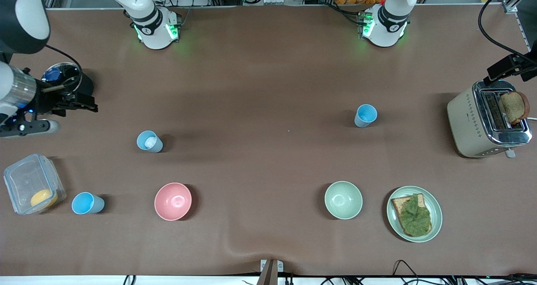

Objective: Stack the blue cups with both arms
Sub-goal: 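Reach the right gripper down to the light-blue cup beside the saucepan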

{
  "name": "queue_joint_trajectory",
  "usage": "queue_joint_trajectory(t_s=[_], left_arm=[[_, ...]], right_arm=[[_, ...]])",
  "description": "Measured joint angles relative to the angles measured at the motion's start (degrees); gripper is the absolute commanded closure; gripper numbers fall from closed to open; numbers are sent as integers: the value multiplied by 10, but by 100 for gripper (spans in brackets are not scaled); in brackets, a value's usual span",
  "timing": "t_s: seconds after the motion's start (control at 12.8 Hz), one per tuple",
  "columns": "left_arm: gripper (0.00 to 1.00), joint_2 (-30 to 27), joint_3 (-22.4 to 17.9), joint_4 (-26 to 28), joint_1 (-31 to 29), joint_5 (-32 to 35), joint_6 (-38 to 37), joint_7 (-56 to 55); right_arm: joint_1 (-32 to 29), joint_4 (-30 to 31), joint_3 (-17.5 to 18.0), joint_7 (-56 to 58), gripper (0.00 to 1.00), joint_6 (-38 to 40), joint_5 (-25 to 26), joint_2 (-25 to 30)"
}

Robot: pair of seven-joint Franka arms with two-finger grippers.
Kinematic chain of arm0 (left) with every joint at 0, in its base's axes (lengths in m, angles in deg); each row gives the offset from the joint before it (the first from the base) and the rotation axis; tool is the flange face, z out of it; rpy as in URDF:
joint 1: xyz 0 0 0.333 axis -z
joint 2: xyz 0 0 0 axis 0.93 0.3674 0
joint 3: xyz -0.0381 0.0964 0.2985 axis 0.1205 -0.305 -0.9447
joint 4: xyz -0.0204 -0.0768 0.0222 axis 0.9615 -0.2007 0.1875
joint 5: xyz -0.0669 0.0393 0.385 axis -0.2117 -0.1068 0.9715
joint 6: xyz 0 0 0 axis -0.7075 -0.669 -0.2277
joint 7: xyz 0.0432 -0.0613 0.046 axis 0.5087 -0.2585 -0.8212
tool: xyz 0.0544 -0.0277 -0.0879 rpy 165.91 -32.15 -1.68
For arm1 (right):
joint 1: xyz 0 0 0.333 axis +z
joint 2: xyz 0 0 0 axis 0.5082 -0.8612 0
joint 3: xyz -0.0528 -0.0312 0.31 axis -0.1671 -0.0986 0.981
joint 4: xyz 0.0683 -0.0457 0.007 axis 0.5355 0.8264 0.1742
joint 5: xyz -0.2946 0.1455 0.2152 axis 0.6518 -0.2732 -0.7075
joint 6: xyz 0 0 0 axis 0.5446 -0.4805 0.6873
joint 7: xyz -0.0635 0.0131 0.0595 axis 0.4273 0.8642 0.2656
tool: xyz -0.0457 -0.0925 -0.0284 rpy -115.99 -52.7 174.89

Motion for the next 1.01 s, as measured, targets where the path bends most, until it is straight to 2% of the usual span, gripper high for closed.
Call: queue_joint_trajectory(t_s=[0.39, 0.62, 0.78, 1.01], left_arm=[[0, 0, 0, 0, 0, 0, 0, 0], [0, 0, 0, 0, 0, 0, 0, 0], [0, 0, 0, 0, 0, 0, 0, 0], [0, 0, 0, 1, 0, 0, 0, 0]], right_arm=[[4, 110, 1, 0, 0, -94, 0, -7], [6, 155, 1, 0, 0, -143, 0, -19], [6, 167, 1, 0, 0, -172, 0, -44], [16, 172, 2, -1, 0, -229, 0, -110]])
